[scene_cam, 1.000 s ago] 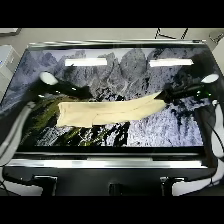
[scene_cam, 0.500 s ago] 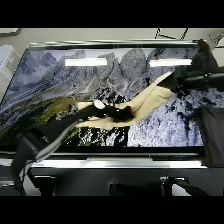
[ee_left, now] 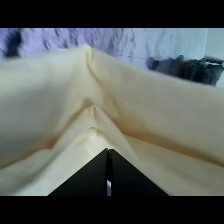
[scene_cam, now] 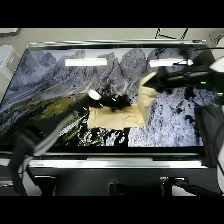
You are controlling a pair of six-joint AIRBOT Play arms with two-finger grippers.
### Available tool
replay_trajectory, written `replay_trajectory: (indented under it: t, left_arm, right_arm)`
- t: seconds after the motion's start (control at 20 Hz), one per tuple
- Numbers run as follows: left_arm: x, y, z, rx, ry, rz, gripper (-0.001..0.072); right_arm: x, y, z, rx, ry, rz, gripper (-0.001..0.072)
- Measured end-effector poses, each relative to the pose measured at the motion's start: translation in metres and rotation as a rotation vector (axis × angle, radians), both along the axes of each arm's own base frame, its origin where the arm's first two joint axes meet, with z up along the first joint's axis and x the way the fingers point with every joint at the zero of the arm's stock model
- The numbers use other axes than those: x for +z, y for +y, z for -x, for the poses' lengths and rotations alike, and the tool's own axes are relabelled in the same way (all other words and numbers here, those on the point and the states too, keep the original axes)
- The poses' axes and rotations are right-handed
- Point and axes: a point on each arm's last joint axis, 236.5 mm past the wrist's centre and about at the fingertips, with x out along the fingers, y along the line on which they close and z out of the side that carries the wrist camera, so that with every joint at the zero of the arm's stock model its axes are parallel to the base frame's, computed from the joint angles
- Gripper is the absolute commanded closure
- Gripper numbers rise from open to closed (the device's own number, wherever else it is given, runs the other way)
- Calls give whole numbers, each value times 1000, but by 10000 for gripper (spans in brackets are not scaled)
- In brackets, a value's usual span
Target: Fold the clothes and pants, and hang the long-sleeved shirts on hangers.
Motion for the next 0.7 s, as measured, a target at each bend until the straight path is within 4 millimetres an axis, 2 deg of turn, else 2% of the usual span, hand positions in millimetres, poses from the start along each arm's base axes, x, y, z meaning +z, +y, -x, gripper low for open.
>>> replay_trajectory:
  t: [0.1,0.2,0.25,0.3,0.35,0.45,0.55,0.6,0.7]
  left_arm:
    - [41,89,-34,32,-114,-131,682]
    - [92,175,-48,93,-207,-240,682]
    - [121,213,-50,138,-257,-278,682]
    - [149,247,-48,182,-303,-313,681]
    - [178,278,-41,226,-350,-346,681]
    - [228,320,-22,295,-436,-390,681]
    - [265,347,0,345,-508,-429,681]
    - [279,355,10,358,-536,-442,681]
    - [299,366,27,376,-581,-469,680]
  right_arm:
    - [-17,44,-8,39,15,-36,680]
    - [-47,93,-14,67,47,-54,679]
    - [-68,118,-13,82,76,-55,638]
    - [-90,141,-12,90,110,-58,298]
    - [-114,164,-9,95,150,-61,1]
    - [-155,201,1,99,238,-80,10]
    - [-174,213,1,91,279,-109,16]
    - [-175,209,-5,80,277,-121,16]
    - [-162,178,-27,48,251,-143,16]
